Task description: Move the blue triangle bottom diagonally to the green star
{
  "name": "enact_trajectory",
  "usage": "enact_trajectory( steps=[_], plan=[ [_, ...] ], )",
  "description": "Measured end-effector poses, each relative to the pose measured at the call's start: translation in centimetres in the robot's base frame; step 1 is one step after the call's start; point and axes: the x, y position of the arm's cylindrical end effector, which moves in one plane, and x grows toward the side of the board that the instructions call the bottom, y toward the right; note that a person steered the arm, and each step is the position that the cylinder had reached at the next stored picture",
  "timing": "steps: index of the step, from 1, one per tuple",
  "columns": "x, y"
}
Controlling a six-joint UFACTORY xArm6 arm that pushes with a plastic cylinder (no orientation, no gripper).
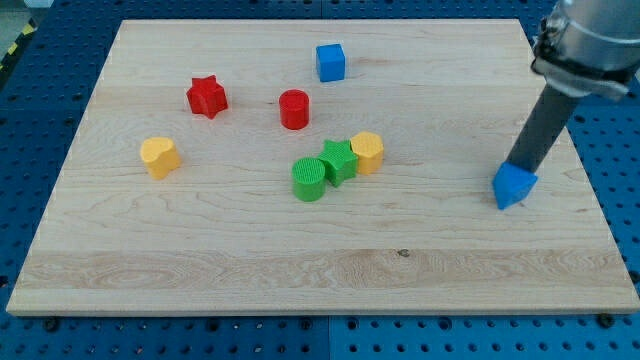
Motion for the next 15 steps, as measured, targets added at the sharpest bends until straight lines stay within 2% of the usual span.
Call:
enact_trajectory(
  steps=[1,2,3,4,5,6,7,9,10,11,13,14,15],
  plan=[
    [3.8,-2.5],
    [3.6,-2.1],
    [2.8,2.3],
    [6.7,4.2],
    [8.3,-1.8],
    [8.3,-11.2],
    [9.0,-13.5],
    [8.2,-1.5],
    [4.3,0.3],
    [2.6,-4.1],
    [4.2,-15.7],
    [4.1,-16.9],
    [3.9,-12.1]
  ],
)
